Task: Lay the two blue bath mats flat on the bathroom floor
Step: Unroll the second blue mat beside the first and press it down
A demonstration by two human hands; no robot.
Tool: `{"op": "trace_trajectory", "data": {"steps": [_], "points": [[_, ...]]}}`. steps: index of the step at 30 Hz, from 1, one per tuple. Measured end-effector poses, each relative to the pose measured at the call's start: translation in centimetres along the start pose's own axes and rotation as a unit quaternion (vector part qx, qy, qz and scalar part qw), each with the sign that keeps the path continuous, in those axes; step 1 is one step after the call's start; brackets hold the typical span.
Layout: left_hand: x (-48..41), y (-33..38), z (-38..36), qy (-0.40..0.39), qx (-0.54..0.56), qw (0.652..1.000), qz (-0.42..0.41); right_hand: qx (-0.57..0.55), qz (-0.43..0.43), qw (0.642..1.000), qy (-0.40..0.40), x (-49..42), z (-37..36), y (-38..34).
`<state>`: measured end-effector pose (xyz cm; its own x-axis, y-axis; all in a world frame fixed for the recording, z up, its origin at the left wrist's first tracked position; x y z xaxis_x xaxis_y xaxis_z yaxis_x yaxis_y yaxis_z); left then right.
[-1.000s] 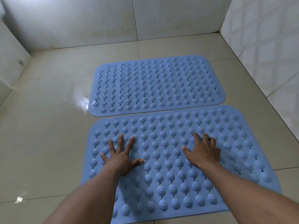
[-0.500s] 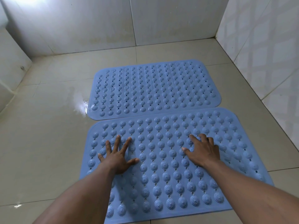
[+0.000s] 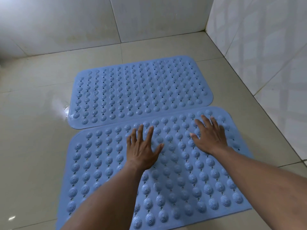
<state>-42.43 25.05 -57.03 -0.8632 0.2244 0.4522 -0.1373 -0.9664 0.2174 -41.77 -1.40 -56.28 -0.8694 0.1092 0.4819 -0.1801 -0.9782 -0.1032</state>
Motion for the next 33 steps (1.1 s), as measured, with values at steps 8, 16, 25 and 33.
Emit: {"op": "trace_trajectory", "data": {"steps": [8, 16, 25, 33], "points": [[-5.3, 6.8, -1.3, 0.009, -0.022, 0.999, -0.036, 0.014, 0.050, 0.997, 0.050, -3.9, 0.9, 2.6], [-6.5, 8.1, -2.3, 0.077, -0.037, 0.995, -0.047, 0.012, 0.096, 0.980, 0.172, -3.9, 0.1, 2.9], [-7.5, 8.1, -2.4, 0.043, -0.047, 0.997, -0.036, 0.036, 0.104, 0.981, 0.157, -4.7, 0.5, 2.7], [-8.5, 8.3, -2.0, 0.007, -0.065, 0.998, -0.023, 0.096, 0.110, 0.984, 0.099, -6.1, 0.4, 2.4]]}}
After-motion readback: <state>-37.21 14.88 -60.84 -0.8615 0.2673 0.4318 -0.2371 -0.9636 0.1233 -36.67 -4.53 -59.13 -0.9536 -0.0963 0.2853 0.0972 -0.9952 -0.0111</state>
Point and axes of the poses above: each hand's wrist, its own x-axis away from the middle knuckle, its own z-axis out of the back of the hand, y = z × x, the point moved 10 cm from there along -x, towards the middle knuckle, and after that the axes turned 13 degrees about -y, right-handed, at the moved point
